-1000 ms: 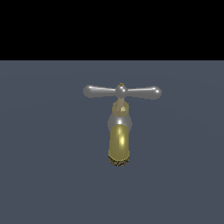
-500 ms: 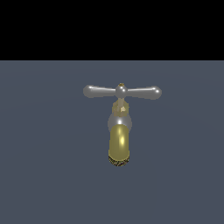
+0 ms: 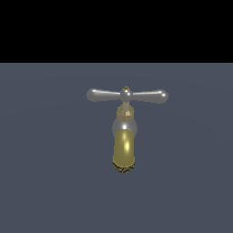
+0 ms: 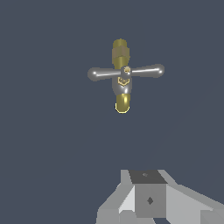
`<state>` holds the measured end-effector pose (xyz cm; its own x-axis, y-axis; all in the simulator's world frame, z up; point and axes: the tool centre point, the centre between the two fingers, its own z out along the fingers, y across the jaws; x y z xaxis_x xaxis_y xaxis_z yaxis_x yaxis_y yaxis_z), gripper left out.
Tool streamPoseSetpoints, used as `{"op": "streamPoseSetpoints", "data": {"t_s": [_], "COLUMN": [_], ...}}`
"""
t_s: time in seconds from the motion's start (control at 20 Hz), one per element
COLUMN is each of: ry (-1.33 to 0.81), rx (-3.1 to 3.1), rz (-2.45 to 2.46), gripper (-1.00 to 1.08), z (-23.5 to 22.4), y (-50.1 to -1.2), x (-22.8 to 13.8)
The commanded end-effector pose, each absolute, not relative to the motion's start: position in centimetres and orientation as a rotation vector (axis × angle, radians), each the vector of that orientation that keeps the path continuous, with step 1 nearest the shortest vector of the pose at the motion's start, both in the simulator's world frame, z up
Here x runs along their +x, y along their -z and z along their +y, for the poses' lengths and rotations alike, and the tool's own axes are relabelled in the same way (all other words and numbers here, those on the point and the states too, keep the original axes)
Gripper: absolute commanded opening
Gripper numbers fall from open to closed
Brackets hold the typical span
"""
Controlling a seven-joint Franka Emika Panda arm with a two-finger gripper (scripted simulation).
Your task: Turn on the faucet by rotating a designated handle.
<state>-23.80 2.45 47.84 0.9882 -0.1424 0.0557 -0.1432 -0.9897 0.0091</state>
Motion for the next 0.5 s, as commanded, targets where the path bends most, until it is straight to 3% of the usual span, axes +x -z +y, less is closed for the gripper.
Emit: {"op": "streamPoseSetpoints", "data": {"t_s": [0.0,0.45], "ry": [-0.083,-0.072], "rx": [3.113,3.068], "rz": [-0.307,-0.627], "gripper": [-1.00,-1.00], "z": [3.2,5.8], "y": [-46.8,-42.9], "x": [-23.2,-20.7]}}
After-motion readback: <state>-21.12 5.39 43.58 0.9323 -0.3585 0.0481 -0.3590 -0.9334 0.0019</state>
